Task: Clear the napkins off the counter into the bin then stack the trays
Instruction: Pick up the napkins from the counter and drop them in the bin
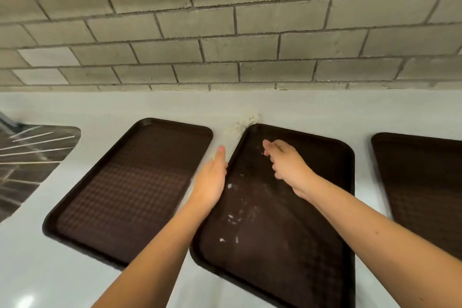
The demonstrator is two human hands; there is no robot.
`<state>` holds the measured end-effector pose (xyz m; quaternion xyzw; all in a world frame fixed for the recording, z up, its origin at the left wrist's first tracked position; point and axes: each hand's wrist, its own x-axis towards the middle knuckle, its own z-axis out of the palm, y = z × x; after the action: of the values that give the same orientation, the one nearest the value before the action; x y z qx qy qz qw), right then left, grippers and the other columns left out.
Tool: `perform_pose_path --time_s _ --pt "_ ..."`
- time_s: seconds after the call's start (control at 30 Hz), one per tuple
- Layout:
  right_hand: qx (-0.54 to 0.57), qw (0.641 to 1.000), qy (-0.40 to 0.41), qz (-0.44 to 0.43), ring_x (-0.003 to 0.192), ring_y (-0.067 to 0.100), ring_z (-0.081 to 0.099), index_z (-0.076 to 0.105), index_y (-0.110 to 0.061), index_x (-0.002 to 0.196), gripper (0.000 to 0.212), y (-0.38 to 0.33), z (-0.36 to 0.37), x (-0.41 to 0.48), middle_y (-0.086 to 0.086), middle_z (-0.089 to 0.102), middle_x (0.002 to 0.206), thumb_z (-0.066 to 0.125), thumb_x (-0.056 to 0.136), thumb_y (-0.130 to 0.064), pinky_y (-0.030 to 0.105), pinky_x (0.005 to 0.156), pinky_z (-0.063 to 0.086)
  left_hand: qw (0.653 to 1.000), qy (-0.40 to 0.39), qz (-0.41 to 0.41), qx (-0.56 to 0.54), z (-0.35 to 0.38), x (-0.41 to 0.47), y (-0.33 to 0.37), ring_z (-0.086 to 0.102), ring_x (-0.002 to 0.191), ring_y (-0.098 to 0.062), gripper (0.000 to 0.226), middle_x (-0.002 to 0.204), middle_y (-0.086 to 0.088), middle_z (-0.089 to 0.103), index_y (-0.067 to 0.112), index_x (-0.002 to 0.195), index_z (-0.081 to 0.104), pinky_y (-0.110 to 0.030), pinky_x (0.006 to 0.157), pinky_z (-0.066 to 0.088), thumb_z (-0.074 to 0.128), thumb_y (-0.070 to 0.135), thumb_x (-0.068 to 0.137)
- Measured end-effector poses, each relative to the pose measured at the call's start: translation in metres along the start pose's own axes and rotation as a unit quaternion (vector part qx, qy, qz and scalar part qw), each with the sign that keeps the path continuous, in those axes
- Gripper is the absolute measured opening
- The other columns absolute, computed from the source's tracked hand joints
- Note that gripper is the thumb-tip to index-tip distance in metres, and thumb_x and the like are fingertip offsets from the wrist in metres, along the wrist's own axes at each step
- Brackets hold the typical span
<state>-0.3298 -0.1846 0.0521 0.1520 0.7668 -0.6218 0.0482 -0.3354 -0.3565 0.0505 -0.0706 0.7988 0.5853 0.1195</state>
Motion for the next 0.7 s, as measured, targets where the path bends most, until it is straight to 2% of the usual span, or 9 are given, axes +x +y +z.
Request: perform_pose_path --time_s 0.03,0.07,0.1,0.17,0.33,0.47,0.53,0.63,0.7 --pt "-0.032 0.999 0.004 -0.013 0.062 0.004 0.041 0.057 -0.018 0.094 0.028 0.005 -0.001 -0.006 -0.011 0.045 0.073 0.038 0.102 -0.038 0.021 0.057 0.032 1.000 0.013 0.011 0.011 0.003 -0.009 -0.005 0.061 0.074 -0.033 0.061 0.077 -0.010 0.069 0.010 0.081 0.069 -0.042 0.079 0.047 0.031 0.054 0.099" --pt "-0.051 0.998 0.010 -0.023 0.064 0.004 0.042 0.057 -0.021 0.097 0.024 0.011 -0.002 -0.014 -0.011 0.047 0.076 0.035 0.102 -0.029 0.021 0.058 0.034 0.999 0.023 0.021 0.018 0.005 -0.017 -0.013 0.052 0.063 -0.021 0.052 0.063 0.000 0.057 0.017 0.069 0.059 -0.037 0.071 0.042 0.034 0.050 0.099" --pt "-0.051 0.998 0.016 -0.032 0.060 0.004 0.042 0.057 -0.024 0.100 0.025 0.017 -0.004 -0.021 -0.009 0.048 0.074 0.033 0.102 -0.022 0.022 0.055 0.034 0.999 0.026 0.028 0.031 0.007 -0.024 -0.019 0.046 0.061 -0.015 0.046 0.063 0.003 0.051 0.018 0.067 0.054 -0.035 0.069 0.039 0.036 0.046 0.099" --pt "-0.028 0.998 0.013 -0.047 0.051 0.007 0.039 0.058 -0.028 0.105 0.032 0.025 -0.008 -0.036 -0.004 0.047 0.069 0.030 0.099 -0.013 0.024 0.048 0.033 0.998 0.007 0.037 0.046 0.013 -0.038 -0.031 0.044 0.059 -0.011 0.041 0.063 0.005 0.050 0.018 0.070 0.057 -0.030 0.063 0.037 0.036 0.036 0.100" --pt "-0.033 0.998 -0.021 -0.055 0.064 0.011 0.046 0.057 -0.033 0.121 0.040 0.040 -0.028 -0.077 0.000 0.055 0.084 0.032 0.100 -0.011 0.024 0.055 0.040 0.994 -0.060 0.076 0.052 0.029 -0.090 -0.036 0.043 0.053 -0.002 0.035 0.065 0.007 0.048 0.021 0.089 0.060 -0.019 0.055 0.036 0.033 0.036 0.104" --pt "0.035 0.998 -0.022 -0.051 0.052 0.008 0.035 0.056 -0.033 0.121 0.032 0.054 -0.044 -0.116 -0.001 0.045 0.066 0.034 0.102 -0.017 0.023 0.047 0.029 0.990 -0.098 0.068 0.075 0.038 -0.127 -0.036 0.031 0.047 -0.005 0.044 0.057 0.008 0.037 0.015 0.073 0.042 -0.024 0.052 0.030 0.032 0.045 0.103" --pt "0.050 0.997 0.004 -0.066 0.049 0.006 0.033 0.057 -0.029 0.118 0.028 0.066 -0.050 -0.140 -0.004 0.041 0.060 0.033 0.104 -0.024 0.023 0.045 0.028 0.994 -0.079 0.041 0.062 0.043 -0.148 -0.035 0.026 0.044 -0.008 0.049 0.052 0.007 0.032 0.018 0.062 0.036 -0.025 0.050 0.025 0.034 0.049 0.101" --pt "0.061 0.996 0.039 -0.061 0.052 0.009 0.035 0.055 -0.019 0.114 0.025 0.085 -0.059 -0.179 -0.006 0.039 0.058 0.035 0.102 -0.029 0.028 0.058 0.034 0.993 -0.057 0.062 0.080 0.051 -0.181 -0.040 0.024 0.044 -0.011 0.058 0.047 0.006 0.027 0.022 0.050 0.025 -0.027 0.051 0.024 0.030 0.051 0.100" --pt "0.096 0.992 0.064 -0.048 0.053 0.010 0.037 0.049 -0.009 0.108 0.027 0.098 -0.064 -0.207 -0.007 0.037 0.051 0.037 0.097 -0.031 0.025 0.065 0.037 0.987 -0.057 0.097 0.114 0.056 -0.203 -0.049 0.024 0.048 -0.014 0.054 0.049 0.004 0.026 0.019 0.052 0.024 -0.028 0.057 0.027 0.029 0.042 0.101"
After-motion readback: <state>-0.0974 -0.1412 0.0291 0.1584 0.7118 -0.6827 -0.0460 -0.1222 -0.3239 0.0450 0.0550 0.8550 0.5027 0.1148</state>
